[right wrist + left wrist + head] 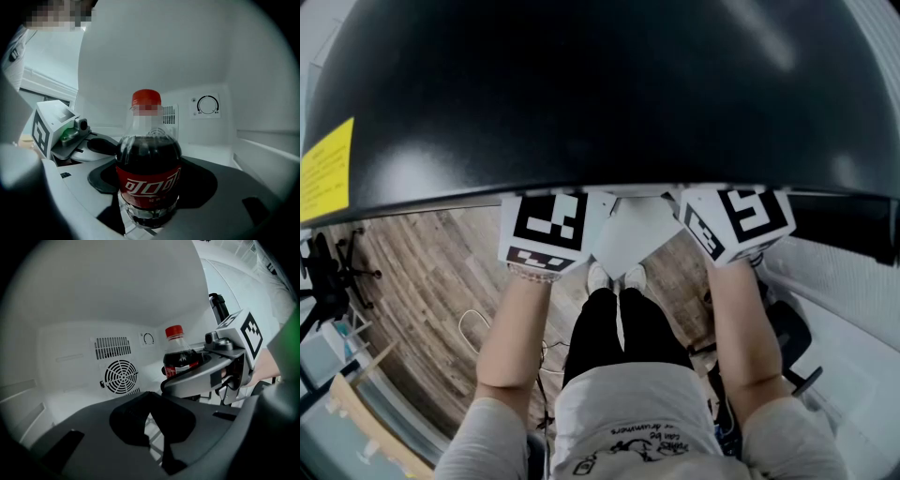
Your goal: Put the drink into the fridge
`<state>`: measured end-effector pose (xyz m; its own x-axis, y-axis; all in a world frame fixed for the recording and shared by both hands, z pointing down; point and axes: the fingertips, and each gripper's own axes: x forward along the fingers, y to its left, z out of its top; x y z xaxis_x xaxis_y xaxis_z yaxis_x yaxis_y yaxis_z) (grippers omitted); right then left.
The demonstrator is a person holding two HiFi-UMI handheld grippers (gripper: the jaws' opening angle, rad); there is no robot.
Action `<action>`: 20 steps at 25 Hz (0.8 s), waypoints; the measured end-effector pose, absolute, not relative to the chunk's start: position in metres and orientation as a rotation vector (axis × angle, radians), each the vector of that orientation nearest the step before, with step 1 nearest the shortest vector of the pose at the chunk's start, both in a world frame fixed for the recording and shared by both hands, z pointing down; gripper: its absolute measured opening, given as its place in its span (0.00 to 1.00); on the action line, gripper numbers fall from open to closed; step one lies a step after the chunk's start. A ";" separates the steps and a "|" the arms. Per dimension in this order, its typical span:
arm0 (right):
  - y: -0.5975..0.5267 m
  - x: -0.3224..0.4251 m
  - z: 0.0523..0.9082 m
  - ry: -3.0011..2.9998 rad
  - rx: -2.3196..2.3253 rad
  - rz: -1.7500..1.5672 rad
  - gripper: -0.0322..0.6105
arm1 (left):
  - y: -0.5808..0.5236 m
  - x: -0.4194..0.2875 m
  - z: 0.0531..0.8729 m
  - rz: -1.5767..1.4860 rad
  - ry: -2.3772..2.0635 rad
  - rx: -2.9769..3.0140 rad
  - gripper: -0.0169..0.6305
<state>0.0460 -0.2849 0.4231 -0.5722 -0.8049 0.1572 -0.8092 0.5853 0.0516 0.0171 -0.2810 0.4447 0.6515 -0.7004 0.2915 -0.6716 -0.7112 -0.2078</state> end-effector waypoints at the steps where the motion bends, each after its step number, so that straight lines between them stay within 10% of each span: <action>1: -0.285 0.046 0.423 -2.648 1.360 0.036 0.56 | -0.281 0.017 0.446 -0.550 1.159 -2.779 0.03; 20: -0.287 0.047 0.422 -2.678 1.381 0.074 0.56 | -0.275 0.007 0.473 -0.589 1.219 -2.814 0.03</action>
